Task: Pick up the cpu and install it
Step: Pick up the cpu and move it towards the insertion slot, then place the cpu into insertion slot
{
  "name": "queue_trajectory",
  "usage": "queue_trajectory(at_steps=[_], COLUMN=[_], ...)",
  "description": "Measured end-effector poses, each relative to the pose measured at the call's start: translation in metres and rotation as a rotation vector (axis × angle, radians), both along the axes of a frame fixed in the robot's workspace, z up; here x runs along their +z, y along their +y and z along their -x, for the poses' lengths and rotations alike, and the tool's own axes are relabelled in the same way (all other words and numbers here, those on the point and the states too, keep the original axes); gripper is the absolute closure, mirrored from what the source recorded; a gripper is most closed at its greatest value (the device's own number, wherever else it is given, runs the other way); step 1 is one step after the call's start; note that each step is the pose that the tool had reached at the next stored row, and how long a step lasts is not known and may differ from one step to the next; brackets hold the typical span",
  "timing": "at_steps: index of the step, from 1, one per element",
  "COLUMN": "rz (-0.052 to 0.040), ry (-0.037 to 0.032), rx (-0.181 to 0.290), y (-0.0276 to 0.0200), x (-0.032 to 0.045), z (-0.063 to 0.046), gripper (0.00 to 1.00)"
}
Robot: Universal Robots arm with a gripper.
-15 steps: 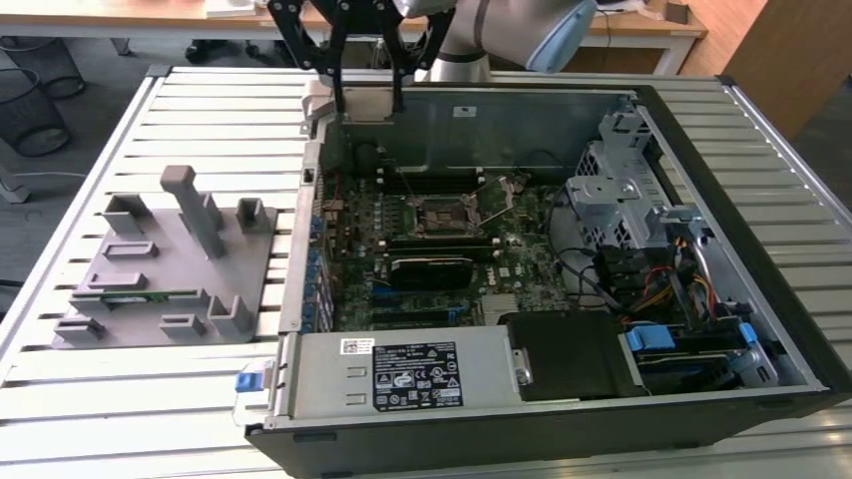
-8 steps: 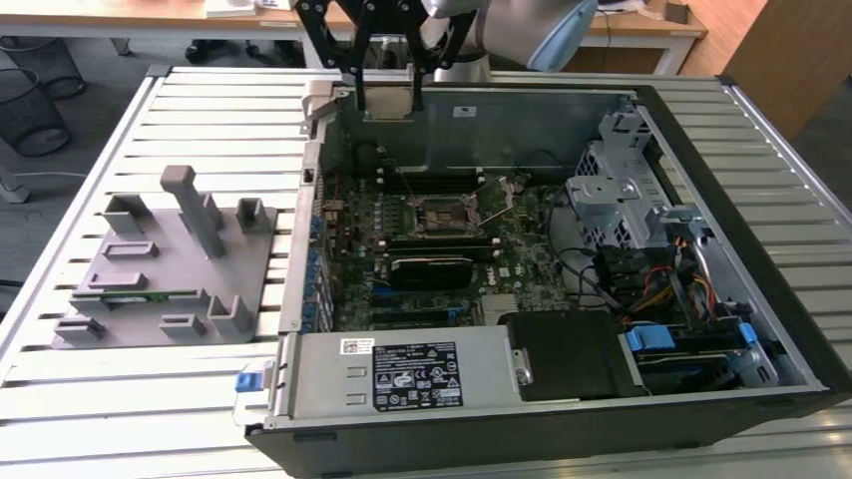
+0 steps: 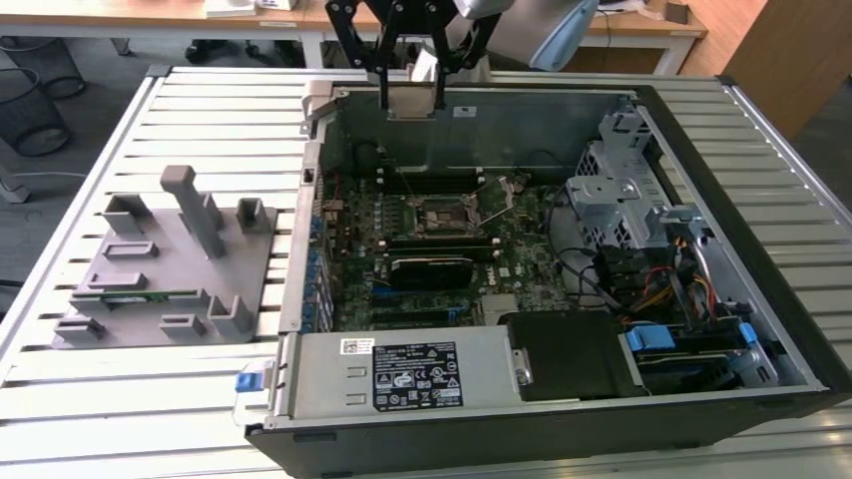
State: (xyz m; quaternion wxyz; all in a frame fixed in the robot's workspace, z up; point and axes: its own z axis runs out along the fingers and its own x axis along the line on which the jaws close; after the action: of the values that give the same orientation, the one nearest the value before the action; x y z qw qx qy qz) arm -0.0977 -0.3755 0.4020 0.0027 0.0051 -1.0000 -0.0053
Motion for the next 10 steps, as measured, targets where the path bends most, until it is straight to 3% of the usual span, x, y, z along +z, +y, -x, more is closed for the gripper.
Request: queue_trajectory(at_steps=[10], rz=[0.0002], ry=[0.0002], rx=[0.0], y=[0.0061], x=[-0.0032], z=[-0.022], gripper=[0.46])
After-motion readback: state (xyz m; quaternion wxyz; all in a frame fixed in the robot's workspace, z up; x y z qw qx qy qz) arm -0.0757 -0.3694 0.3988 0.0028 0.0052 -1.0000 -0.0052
